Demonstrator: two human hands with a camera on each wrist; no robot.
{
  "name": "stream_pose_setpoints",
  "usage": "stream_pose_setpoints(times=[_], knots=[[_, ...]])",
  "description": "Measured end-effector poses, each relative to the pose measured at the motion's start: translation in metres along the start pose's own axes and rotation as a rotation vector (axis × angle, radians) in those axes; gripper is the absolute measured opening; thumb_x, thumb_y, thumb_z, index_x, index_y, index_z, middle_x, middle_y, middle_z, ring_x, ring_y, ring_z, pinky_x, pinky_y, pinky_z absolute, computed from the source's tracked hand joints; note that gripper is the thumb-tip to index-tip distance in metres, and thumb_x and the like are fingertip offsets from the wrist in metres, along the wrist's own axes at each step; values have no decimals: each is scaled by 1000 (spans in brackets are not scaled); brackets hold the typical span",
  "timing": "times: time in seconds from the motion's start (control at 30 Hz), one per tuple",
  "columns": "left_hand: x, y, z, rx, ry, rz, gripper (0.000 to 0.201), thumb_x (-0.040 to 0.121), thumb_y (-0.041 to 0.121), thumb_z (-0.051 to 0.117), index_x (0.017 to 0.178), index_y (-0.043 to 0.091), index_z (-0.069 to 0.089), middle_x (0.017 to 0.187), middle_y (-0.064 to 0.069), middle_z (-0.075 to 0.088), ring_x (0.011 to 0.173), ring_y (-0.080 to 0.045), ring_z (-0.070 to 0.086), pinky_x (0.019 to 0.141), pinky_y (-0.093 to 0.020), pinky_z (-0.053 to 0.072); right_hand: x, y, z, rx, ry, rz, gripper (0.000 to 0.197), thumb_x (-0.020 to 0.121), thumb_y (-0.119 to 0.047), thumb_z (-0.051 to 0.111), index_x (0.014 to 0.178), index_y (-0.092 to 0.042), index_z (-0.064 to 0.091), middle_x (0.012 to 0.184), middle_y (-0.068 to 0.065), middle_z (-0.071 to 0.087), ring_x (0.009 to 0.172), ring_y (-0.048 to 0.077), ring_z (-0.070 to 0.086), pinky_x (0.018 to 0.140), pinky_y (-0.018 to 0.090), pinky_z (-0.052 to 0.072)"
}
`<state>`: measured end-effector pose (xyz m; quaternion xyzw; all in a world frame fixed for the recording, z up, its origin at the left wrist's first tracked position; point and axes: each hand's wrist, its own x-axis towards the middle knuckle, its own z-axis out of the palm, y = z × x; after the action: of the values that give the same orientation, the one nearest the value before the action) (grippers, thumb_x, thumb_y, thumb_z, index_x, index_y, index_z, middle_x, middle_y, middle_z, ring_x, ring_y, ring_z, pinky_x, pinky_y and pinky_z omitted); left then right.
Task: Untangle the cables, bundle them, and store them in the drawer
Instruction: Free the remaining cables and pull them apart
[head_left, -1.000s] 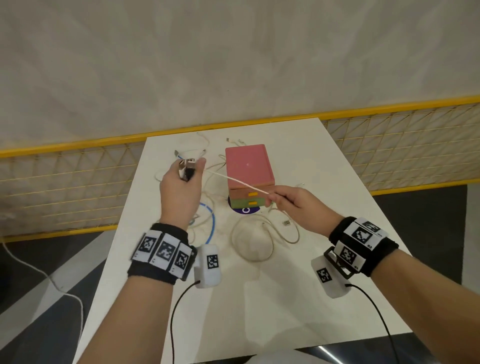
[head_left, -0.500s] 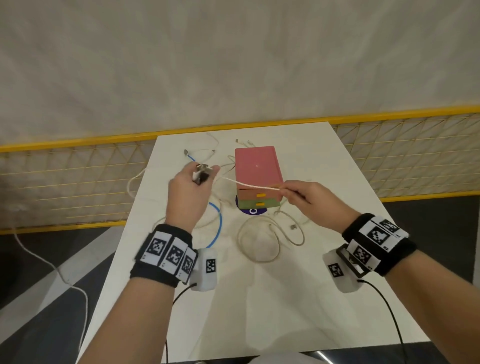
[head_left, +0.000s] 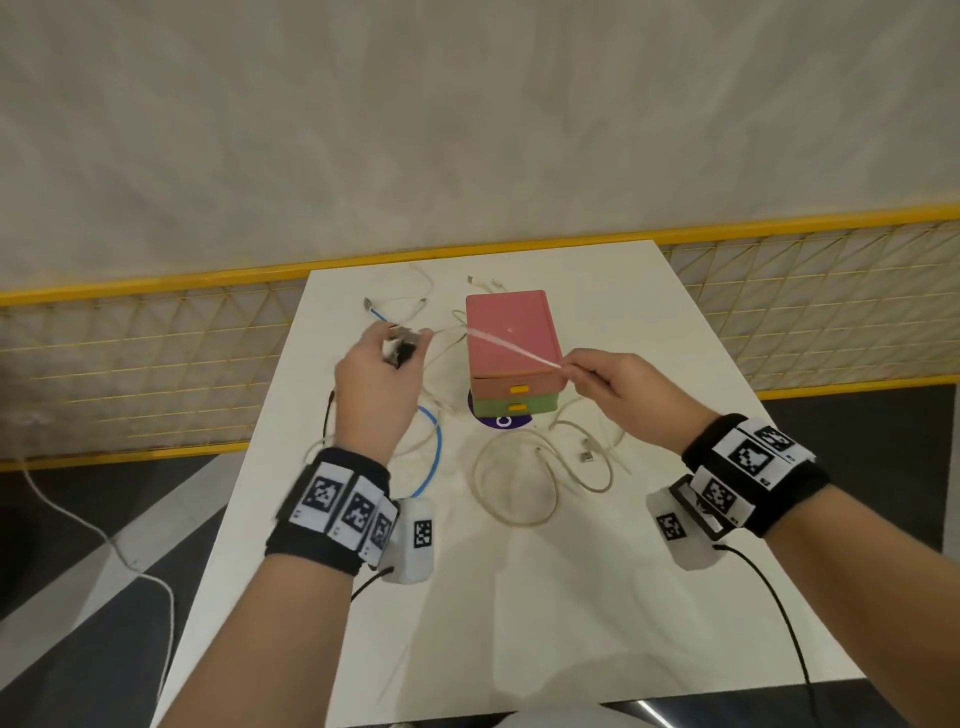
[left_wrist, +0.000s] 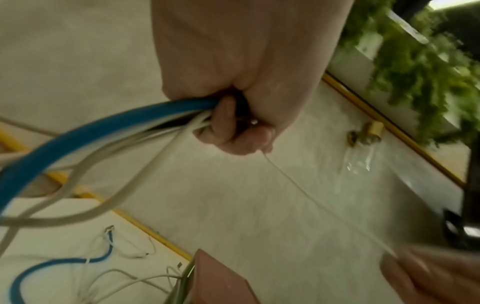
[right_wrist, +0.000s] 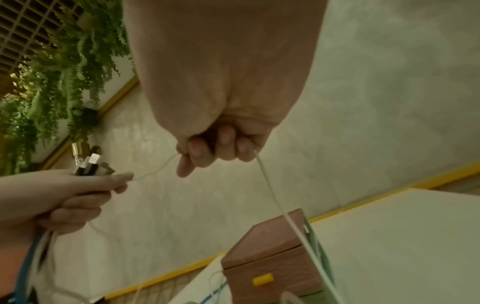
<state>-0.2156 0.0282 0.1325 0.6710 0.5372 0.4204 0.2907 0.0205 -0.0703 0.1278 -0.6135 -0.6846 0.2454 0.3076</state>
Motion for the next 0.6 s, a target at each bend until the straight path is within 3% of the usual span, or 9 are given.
stream_pose_setpoints(times=[0.1,0.17,0.23,0.3,0.37,0.43,0.47,0.5,0.6], knots=[[-19,18,22,-159,-189,6,35,89,34,65,123,37,56,70,10,59,48,-4,52,50,-25,48,11,-9,10,7,17,-49,23,101,-17,42,91,-7,61,68,-26,57,67,-7,54,61,10,36],[-30,27,32,-226,-295,8,68,90,25,64,145,44,29,67,7,61,46,-3,53,47,-20,44,17,-15,13,4,21,-96,26,101,-21,43,89,-4,58,68,-14,57,64,1,53,60,16,38],[-29,28,35,-231,-225,49,91,90,19,63,151,45,1,64,1,62,51,-11,58,52,-21,46,20,-20,13,-19,11,-102,25,100,-24,43,92,-8,60,73,-8,59,66,2,54,62,22,41],[-27,29,31,-173,-146,137,94,90,19,63,149,49,-3,66,-8,65,55,-19,61,57,-23,52,21,-20,10,-70,3,-77,24,100,-25,43,94,-12,62,73,-19,57,67,-7,54,63,16,39],[-26,31,29,-149,-265,181,75,90,20,63,144,52,23,70,-10,65,52,-18,60,56,-25,53,21,-21,8,-127,8,-76,21,100,-23,43,93,-17,62,70,-17,57,63,0,54,60,20,39],[-26,30,32,-89,-397,176,29,92,33,63,119,34,56,65,-4,62,44,-11,55,51,-24,46,21,-23,8,-96,-9,-86,19,99,-19,43,92,-16,61,69,-7,58,61,12,52,59,29,42],[-25,26,33,-63,-413,159,21,91,40,62,107,26,62,62,1,60,42,-9,52,51,-23,43,21,-25,8,-57,-27,-82,18,98,-17,44,92,-14,61,69,-4,56,58,14,49,58,30,42],[-24,23,33,-62,-416,156,21,90,43,63,98,24,63,61,4,58,43,-7,49,51,-22,41,20,-26,8,3,-40,-68,16,98,-16,47,94,-11,61,70,-1,55,56,12,48,56,29,42],[-22,18,27,-94,-292,181,13,89,36,67,81,31,57,63,10,56,46,-1,45,50,-14,37,16,-23,7,166,-63,-15,17,94,-14,57,110,-10,58,85,-1,58,52,0,51,53,10,41]])
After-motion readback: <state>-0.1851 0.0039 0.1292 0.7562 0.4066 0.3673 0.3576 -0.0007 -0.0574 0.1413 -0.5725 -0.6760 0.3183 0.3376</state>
